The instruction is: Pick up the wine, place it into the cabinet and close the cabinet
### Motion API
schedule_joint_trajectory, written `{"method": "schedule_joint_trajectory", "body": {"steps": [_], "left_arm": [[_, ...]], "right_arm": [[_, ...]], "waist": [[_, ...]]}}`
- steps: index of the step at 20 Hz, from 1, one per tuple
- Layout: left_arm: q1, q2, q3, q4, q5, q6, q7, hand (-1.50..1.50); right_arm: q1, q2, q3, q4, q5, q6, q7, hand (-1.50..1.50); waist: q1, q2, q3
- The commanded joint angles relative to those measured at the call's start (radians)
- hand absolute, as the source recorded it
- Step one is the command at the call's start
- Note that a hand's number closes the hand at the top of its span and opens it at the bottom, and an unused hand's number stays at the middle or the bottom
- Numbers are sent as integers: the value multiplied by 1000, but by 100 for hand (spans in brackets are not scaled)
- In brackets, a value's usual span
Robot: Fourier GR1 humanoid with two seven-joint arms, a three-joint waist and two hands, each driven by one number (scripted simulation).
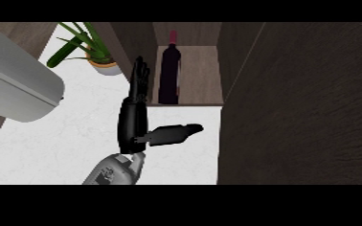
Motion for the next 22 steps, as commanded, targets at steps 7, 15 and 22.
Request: {"method": "schedule_joint_trajectory", "body": {"steps": [7,15,22], "left_arm": [[281,191,13,-351,36,-96,58,-150],[386,303,109,-401,228,-360,-64,-150],[495,383,193,-489,304,-483,-79,150]], "right_arm": [[23,-49,-38,-147,5,-15,67,-150],[76,-173,-28,-131,7,180,11,150],[82,-189,-15,-190,15,170,72,150]], "waist": [[6,1,0],[-10,0,0],[-1,2,0]]}}
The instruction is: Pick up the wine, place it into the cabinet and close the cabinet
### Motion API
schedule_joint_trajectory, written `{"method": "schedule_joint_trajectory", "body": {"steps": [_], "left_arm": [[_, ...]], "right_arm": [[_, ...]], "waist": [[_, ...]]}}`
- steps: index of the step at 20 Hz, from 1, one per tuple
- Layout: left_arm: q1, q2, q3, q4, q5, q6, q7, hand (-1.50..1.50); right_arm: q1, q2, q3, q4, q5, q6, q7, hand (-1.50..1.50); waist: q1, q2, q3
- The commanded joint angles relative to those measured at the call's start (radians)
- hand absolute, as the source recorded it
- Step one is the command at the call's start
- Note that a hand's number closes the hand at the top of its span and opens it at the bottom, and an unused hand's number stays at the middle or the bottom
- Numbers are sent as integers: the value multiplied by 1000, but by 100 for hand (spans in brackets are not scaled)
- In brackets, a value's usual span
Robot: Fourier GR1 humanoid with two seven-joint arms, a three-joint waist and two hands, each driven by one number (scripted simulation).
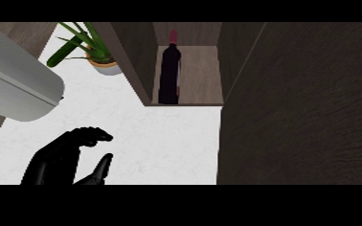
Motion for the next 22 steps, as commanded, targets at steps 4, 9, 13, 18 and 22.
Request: {"method": "schedule_joint_trajectory", "body": {"steps": [4,9,13,18,22], "left_arm": [[106,39,89,-37,52,-112,-54,150],[119,53,112,-15,76,-173,-55,150],[113,74,182,2,106,-215,-77,150],[176,123,262,-24,180,-294,-69,150],[143,94,260,16,158,-304,-73,150]], "right_arm": [[31,7,1,-99,13,50,-11,150],[-73,6,81,-122,-141,-33,145,150],[-76,9,162,-116,-137,14,128,150],[-175,66,312,-129,-72,-38,210,150],[-386,152,345,-68,-79,-122,300,150]], "waist": [[1,0,2],[11,4,1],[8,4,1],[16,1,1],[15,4,1]]}}
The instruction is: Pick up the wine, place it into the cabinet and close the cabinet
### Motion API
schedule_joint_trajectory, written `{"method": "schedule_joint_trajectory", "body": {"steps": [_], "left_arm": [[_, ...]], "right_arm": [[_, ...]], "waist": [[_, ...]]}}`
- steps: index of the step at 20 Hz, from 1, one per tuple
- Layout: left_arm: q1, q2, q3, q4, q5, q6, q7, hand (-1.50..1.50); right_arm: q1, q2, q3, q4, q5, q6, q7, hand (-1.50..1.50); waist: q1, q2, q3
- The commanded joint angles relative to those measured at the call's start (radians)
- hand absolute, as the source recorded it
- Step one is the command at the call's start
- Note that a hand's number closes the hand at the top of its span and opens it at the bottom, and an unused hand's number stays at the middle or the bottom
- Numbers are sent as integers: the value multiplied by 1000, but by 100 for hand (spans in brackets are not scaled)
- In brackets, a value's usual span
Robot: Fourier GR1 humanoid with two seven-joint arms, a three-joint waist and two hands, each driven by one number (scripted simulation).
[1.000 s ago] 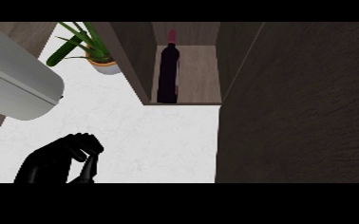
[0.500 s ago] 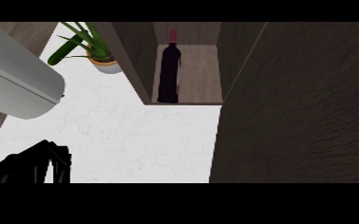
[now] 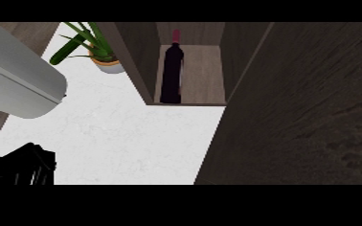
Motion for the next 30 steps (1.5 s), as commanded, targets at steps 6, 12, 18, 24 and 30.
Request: {"method": "schedule_joint_trajectory", "body": {"steps": [6,12,18,24,30], "left_arm": [[37,31,100,11,42,-86,1,150],[-11,-17,87,10,28,-85,53,150],[72,-29,113,-17,-1,-138,23,150],[54,-36,167,-31,32,-172,58,150],[51,-67,185,14,19,-215,59,150]], "right_arm": [[-336,231,203,-12,47,-227,283,150],[-643,271,125,246,-20,-356,239,150],[-915,273,132,383,-79,-606,238,150],[-982,274,-2,592,-171,-520,121,150],[-985,274,90,752,-198,-605,-12,150]], "waist": [[3,-4,-2],[-1,-1,0],[8,-4,0],[4,-1,0],[4,-2,0]]}}
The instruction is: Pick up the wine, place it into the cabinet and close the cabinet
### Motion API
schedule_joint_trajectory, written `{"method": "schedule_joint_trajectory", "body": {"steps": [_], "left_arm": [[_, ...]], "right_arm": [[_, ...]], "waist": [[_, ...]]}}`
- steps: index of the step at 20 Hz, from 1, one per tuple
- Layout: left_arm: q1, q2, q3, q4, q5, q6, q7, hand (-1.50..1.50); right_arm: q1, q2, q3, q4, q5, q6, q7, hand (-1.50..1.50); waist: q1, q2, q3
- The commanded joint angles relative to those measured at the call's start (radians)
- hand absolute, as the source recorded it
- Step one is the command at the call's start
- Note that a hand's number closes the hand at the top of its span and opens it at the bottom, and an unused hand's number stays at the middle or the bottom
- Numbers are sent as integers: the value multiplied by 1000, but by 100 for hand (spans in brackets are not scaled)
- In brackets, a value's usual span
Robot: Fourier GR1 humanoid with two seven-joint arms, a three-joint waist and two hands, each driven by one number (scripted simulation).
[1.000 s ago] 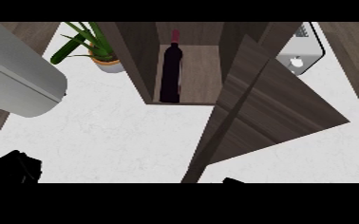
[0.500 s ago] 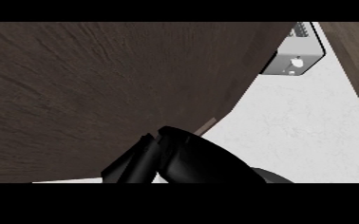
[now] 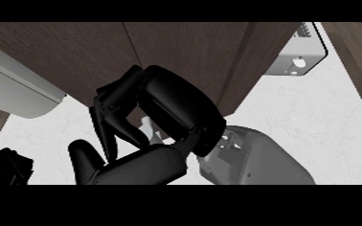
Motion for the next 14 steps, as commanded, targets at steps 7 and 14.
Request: {"method": "schedule_joint_trajectory", "body": {"steps": [7,14], "left_arm": [[4,-56,12,-25,-74,-18,29,150],[7,-76,44,-58,-61,-36,70,150]], "right_arm": [[-22,1,-117,251,-26,88,-87,150],[-88,0,-220,487,-11,177,-197,150]], "waist": [[-7,1,0],[4,3,0]]}}
